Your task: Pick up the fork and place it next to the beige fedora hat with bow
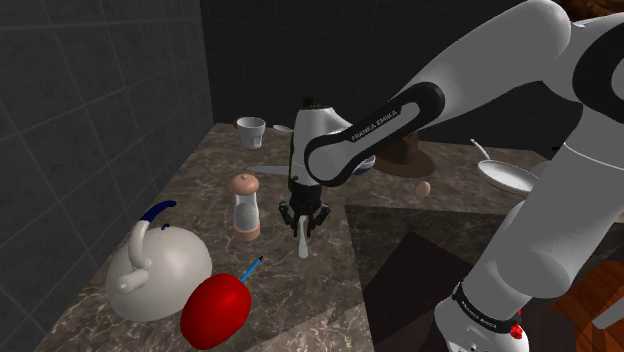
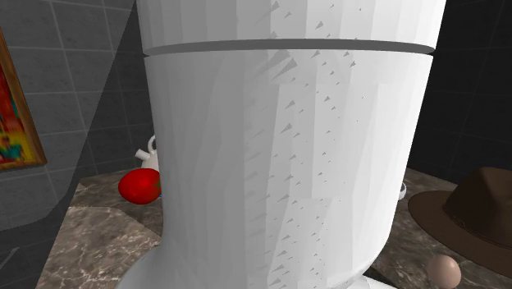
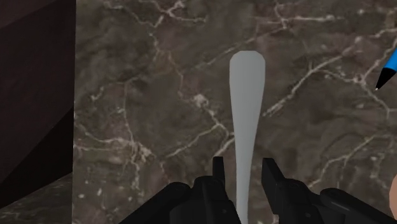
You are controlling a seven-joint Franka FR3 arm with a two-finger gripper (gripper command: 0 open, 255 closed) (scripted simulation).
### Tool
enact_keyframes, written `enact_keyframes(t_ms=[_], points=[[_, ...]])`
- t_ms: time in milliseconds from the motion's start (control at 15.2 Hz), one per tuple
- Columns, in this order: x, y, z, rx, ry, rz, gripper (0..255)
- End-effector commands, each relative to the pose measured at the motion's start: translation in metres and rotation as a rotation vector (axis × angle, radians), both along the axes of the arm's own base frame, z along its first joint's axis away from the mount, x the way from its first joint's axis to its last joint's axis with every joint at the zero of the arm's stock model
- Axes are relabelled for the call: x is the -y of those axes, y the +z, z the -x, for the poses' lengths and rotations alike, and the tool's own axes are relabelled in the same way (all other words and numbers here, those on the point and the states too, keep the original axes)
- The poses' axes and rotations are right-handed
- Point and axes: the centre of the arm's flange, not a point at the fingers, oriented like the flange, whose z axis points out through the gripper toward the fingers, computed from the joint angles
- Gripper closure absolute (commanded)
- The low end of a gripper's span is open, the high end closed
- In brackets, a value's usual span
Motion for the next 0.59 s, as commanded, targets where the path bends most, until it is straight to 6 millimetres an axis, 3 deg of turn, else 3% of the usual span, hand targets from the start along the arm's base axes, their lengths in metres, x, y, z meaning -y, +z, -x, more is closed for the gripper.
enact_keyframes(t_ms=[0,528], points=[[0.000,0.000,0.000,0.000,0.000,0.000,255],[0.000,0.042,0.000,0.000,0.000,0.000,255]])
